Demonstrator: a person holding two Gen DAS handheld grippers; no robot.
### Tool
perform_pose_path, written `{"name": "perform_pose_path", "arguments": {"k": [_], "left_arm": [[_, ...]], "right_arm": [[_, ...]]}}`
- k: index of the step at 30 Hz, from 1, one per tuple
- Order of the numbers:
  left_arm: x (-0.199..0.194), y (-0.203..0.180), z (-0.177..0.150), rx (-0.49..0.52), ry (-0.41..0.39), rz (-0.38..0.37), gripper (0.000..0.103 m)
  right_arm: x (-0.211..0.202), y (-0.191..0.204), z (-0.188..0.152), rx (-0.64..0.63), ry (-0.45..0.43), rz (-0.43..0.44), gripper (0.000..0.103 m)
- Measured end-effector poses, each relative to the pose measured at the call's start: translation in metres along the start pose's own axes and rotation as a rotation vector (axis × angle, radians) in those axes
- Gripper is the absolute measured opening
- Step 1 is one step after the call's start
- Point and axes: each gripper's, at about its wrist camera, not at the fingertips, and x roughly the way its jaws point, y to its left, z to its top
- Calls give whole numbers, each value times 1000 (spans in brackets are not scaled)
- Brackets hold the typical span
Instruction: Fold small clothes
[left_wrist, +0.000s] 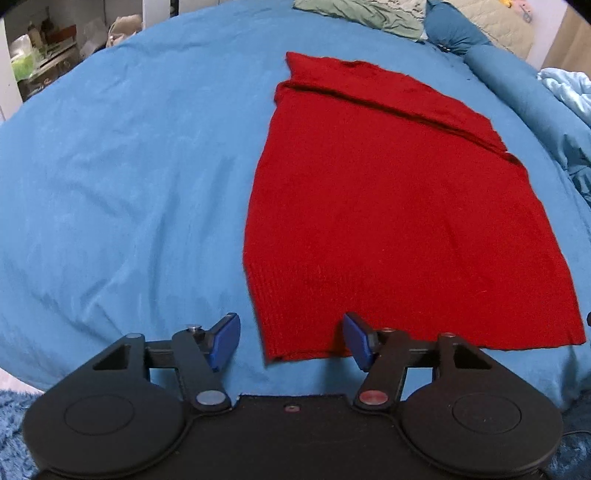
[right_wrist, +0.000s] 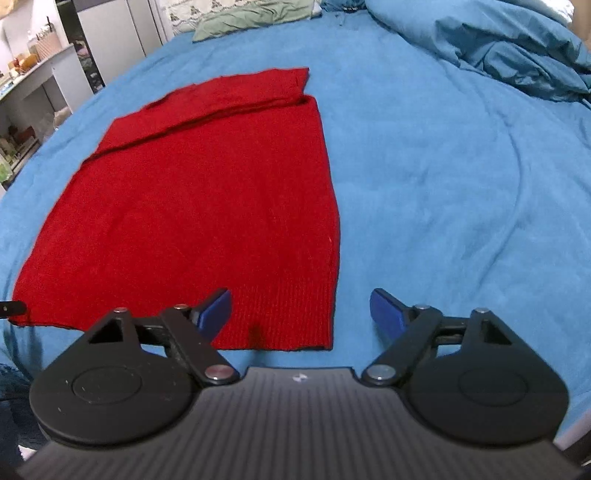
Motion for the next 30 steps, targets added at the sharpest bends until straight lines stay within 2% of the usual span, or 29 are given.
{"name": "perform_pose_path", "arguments": {"k": [8, 10, 12, 13, 16, 19, 20, 21, 22, 26, 30], "left_arm": [[7, -3, 2, 0, 0, 12, 65], [9, -3, 4, 0, 1, 12, 63], [9, -2, 2, 2, -4, 14, 60], [8, -2, 0, 3, -6, 16, 58], [6, -3, -1, 8, -10, 14, 43], [5, -2, -1, 9, -15, 4, 24], [4, -3, -1, 11, -15, 1, 14], [4, -4, -1, 12, -15, -3, 10], [3, -4, -1, 13, -15, -2, 10], [-6, -4, 2, -4, -22, -12, 6], [-32, -8, 10, -3, -87, -42, 6]], "right_arm": [[21, 1, -14, 17, 55, -11, 76], [26, -2, -12, 24, 60, -15, 74], [28, -3, -11, 28, 59, -13, 67], [28, -3, -11, 29, 59, -10, 62], [32, -5, -9, 34, 64, -5, 49], [33, -8, -8, 36, 64, 5, 36], [33, -7, -8, 33, 65, 7, 31], [33, -7, -7, 31, 64, 9, 28], [33, -7, -7, 29, 64, 12, 23], [29, -10, -7, 44, 50, 25, 21], [12, -14, 0, 66, 12, 69, 20]]}}
